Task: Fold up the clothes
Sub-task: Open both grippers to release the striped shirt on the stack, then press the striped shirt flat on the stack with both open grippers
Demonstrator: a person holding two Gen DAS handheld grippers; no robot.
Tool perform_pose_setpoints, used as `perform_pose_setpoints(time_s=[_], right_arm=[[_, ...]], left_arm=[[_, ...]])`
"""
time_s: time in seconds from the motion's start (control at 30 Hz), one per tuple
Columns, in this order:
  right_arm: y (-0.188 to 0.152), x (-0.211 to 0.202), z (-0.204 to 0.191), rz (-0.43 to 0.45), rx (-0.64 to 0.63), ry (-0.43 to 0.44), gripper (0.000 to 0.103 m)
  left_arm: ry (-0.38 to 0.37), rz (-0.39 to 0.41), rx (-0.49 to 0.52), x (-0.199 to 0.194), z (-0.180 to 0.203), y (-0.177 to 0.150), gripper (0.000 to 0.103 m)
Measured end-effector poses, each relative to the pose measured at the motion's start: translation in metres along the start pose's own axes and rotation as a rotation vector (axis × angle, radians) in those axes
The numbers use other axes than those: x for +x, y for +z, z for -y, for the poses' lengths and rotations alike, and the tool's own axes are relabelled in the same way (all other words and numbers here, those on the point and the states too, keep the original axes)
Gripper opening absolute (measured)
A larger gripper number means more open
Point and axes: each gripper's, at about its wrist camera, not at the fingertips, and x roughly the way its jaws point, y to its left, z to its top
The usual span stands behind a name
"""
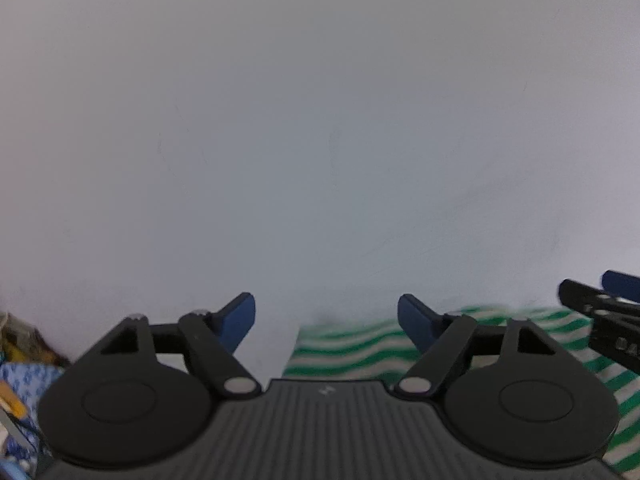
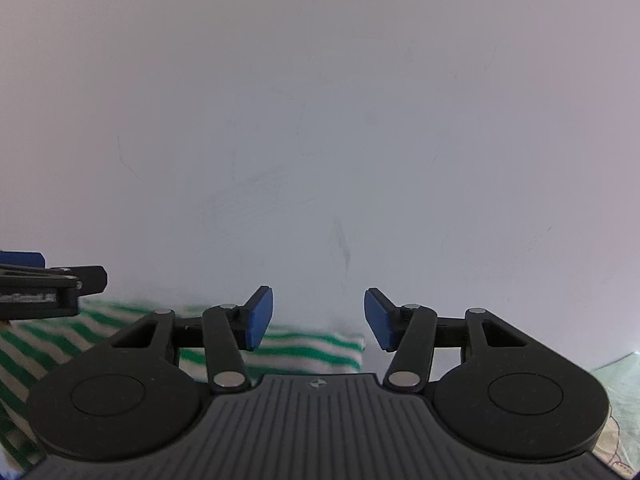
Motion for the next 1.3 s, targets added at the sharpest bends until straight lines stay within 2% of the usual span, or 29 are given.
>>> perform_pose_setpoints(time_s=[0.1,0.17,0.37,0.53,0.73,0.97,1.1,1.3], right_arm=[[-0.008,0.001,-0.005,-0.006,-0.026,0.013,0.055],[-0.014,0.001,-0.009,-0.010,-0.044,0.022,0.055],[-0.034,0.002,-0.016,-0.002,-0.083,0.047,0.055],[-0.051,0.006,0.001,0.010,0.042,0.108,0.052],[-0.066,0.001,-0.014,0.085,0.045,0.069,0.052],[-0.028,0.006,-0.017,0.005,0.042,0.072,0.054],[0.005,-0.014,-0.019,0.059,0.046,0.048,0.056],[0.032,-0.049,-0.038,0.114,-0.030,0.020,0.057]], left_arm=[[0.012,-0.062,-0.011,0.018,-0.011,-0.016,0.082],[0.004,-0.073,-0.024,0.023,-0.020,-0.029,0.084],[-0.006,-0.020,-0.005,0.028,-0.028,-0.050,0.088],[-0.021,0.010,-0.007,0.031,-0.031,-0.061,0.088],[-0.024,0.025,0.007,0.037,-0.035,-0.067,0.089],[-0.003,-0.006,0.016,0.039,-0.039,-0.046,0.092],[0.011,0.008,0.009,0.023,-0.043,-0.025,0.100],[0.067,0.015,0.040,-0.015,-0.041,-0.011,0.102]])
